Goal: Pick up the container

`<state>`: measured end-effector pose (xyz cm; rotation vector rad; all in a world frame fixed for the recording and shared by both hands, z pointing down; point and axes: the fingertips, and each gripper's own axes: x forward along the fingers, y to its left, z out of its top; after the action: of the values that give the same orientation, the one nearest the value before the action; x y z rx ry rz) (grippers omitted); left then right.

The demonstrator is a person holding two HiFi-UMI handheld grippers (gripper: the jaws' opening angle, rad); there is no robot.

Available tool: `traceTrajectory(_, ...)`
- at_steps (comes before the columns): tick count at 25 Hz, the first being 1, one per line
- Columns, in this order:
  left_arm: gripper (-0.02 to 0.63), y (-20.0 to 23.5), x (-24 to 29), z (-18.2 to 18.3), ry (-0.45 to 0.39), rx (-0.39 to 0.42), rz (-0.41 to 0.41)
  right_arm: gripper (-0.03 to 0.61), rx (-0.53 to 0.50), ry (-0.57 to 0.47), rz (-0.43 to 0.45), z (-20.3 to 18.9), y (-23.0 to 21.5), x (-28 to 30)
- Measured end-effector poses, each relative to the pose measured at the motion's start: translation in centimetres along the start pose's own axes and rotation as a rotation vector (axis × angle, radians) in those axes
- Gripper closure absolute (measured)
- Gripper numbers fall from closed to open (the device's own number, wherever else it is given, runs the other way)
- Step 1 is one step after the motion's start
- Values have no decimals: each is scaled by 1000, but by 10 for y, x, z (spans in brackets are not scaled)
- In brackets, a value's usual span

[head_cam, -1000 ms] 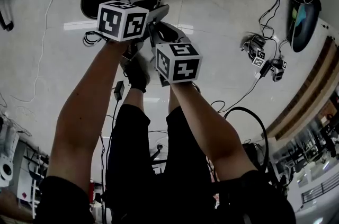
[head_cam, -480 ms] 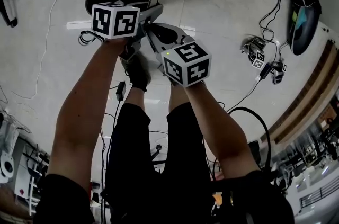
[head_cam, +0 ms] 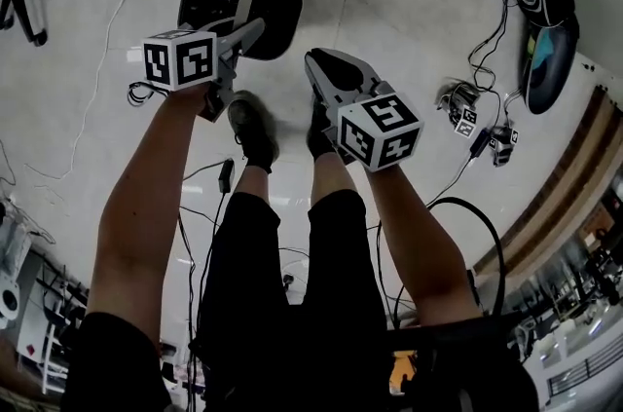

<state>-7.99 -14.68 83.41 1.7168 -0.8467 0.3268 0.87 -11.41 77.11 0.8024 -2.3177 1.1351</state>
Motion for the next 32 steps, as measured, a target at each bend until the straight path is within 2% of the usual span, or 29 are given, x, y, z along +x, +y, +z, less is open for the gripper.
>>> traceTrajectory(3,555,9,-17,-4,-13,-115,-9,548,47,-47,-1,22,8,-13)
traceTrajectory(6,558,8,-32,-10,-51,-176,-12,548,3,-57,-4,36,18,-24)
traceTrajectory(10,558,-18,-51,-19,-98,-186,-64,548,-21,-62,-5,49,27,-35)
traceTrajectory(14,558,-52,-85,-20,-139,-169,-73,548,-42,-87,6,71,50,-49)
traceTrajectory(23,558,-144,-181,7,-293,-232,-157,548,-49,-151,29,131,115,-112)
traceTrajectory(27,558,-185,-219,23,-321,-200,-152,548,-81,-184,43,164,148,-146)
traceTrajectory(32,558,-245,-270,44,-368,-172,-186,549,-154,-222,37,202,186,-183)
